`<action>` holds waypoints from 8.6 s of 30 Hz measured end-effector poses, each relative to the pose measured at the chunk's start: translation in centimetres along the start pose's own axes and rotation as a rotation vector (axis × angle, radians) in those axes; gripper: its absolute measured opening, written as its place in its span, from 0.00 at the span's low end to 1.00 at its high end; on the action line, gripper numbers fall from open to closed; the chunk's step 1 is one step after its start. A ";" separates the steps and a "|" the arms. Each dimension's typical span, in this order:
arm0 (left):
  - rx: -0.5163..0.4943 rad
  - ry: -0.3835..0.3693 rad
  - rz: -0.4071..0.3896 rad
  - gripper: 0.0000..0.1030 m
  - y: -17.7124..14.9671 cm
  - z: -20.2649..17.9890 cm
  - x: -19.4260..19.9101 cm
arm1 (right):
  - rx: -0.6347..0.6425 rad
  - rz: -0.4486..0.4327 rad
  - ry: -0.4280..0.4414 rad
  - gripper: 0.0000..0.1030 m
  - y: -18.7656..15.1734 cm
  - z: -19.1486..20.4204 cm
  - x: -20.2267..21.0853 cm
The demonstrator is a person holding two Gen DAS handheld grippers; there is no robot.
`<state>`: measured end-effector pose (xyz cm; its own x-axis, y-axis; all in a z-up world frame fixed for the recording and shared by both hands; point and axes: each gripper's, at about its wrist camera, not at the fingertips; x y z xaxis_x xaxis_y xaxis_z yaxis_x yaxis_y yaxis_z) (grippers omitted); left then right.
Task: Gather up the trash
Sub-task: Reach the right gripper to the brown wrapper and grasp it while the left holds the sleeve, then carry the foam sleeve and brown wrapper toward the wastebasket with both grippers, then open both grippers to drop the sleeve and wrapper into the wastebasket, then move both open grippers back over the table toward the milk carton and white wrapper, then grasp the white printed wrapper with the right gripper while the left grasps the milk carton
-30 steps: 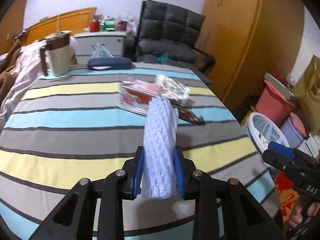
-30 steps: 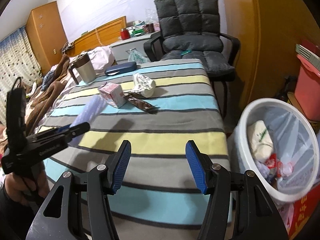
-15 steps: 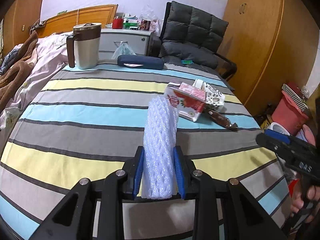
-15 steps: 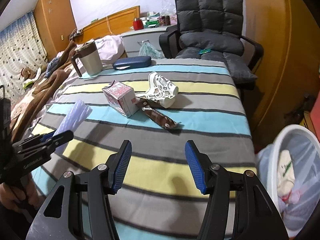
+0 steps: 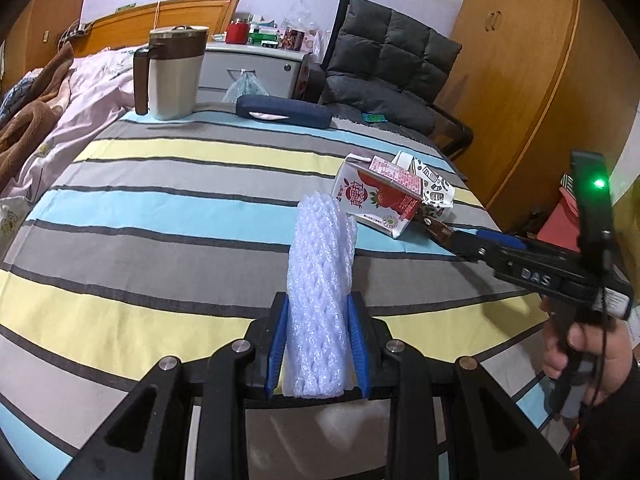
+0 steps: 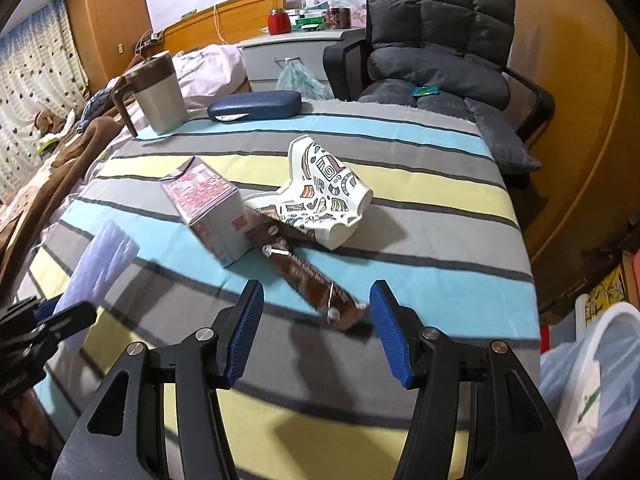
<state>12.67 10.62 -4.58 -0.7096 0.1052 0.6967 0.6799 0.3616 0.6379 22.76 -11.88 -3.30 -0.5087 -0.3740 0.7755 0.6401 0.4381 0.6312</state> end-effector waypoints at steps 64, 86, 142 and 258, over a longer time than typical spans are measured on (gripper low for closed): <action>-0.208 -0.115 0.010 0.30 -4.1 -10.7 4.6 | -0.269 -0.141 -0.036 0.23 -10.0 -2.5 11.0; -0.345 -0.322 0.099 0.30 -4.4 -21.7 0.3 | -0.490 -0.165 -0.241 0.23 -15.2 -10.7 15.0; -0.327 -0.354 0.110 0.56 -2.8 -21.8 -0.9 | -0.384 -0.174 -0.272 0.46 -12.6 -8.2 14.4; 0.020 0.131 -0.021 0.77 10.0 -0.8 -8.1 | -0.090 -0.059 0.112 0.29 1.1 -5.2 -0.1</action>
<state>25.35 12.63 -3.52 -0.6927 -0.0245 0.7208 0.6601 0.3812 0.6473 26.58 -15.60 -2.77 -0.4832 -0.4877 0.7271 0.6623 0.3396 0.6679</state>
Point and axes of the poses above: each gripper's, at about its wrist camera, not at the fingertips, and x roughly against the way its jaws point, z to its left, y to its top, and after that the axes turned 6 degrees about x, right-handed
